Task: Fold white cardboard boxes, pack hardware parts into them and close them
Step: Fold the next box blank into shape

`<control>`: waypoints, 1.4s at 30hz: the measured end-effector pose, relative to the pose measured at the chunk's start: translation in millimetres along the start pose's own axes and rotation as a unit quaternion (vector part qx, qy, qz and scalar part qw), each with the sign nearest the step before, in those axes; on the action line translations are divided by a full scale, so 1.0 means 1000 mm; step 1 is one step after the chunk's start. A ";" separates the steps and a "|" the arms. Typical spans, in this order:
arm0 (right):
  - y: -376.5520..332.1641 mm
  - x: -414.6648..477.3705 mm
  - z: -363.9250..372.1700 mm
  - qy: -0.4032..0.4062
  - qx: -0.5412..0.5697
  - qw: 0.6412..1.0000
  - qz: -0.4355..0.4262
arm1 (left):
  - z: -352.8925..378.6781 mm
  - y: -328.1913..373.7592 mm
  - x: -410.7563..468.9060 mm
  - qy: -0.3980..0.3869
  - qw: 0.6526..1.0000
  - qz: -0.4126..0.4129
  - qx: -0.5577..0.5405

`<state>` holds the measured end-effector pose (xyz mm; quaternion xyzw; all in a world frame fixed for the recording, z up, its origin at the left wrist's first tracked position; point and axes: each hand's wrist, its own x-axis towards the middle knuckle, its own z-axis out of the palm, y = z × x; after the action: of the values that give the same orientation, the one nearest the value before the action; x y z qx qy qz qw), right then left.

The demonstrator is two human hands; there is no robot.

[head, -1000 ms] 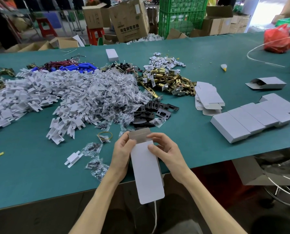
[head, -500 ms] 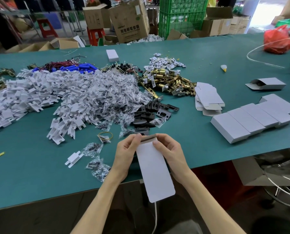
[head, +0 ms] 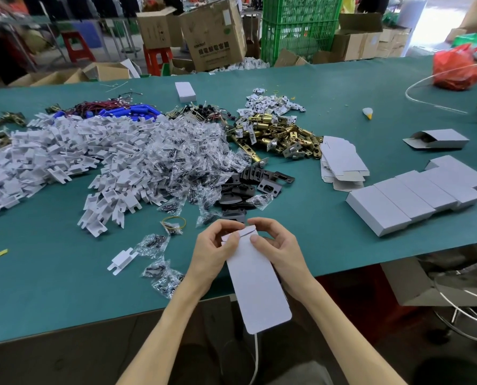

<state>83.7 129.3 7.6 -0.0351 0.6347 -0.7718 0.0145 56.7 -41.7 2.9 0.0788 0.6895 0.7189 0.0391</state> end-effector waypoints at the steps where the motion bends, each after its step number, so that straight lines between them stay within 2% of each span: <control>1: 0.000 0.000 0.000 -0.001 -0.002 1.000 0.000 | -0.001 -0.001 0.000 -0.001 1.000 -0.002 -0.002; 11: -0.003 -0.001 -0.001 -0.021 -0.007 1.000 -0.004 | -0.001 -0.003 0.004 0.011 0.999 -0.022 -0.024; 15: -0.002 -0.002 -0.003 -0.027 0.003 1.000 0.011 | -0.005 0.000 0.007 -0.021 0.997 -0.054 -0.047; 21: -0.001 0.001 -0.005 -0.031 0.038 0.998 0.036 | -0.013 0.005 0.010 -0.073 0.993 -0.088 -0.026; 33: -0.003 0.001 -0.004 -0.005 0.021 1.000 0.019 | -0.012 0.011 0.005 -0.082 0.993 -0.075 -0.023; 42: 0.000 0.001 -0.003 0.028 0.014 1.000 0.006 | -0.007 0.007 0.002 -0.057 0.997 -0.055 -0.021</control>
<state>82.1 132.2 7.3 -0.0098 0.6244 -0.7811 0.0018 53.5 -48.9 10.2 0.0811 0.6742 0.7242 0.1198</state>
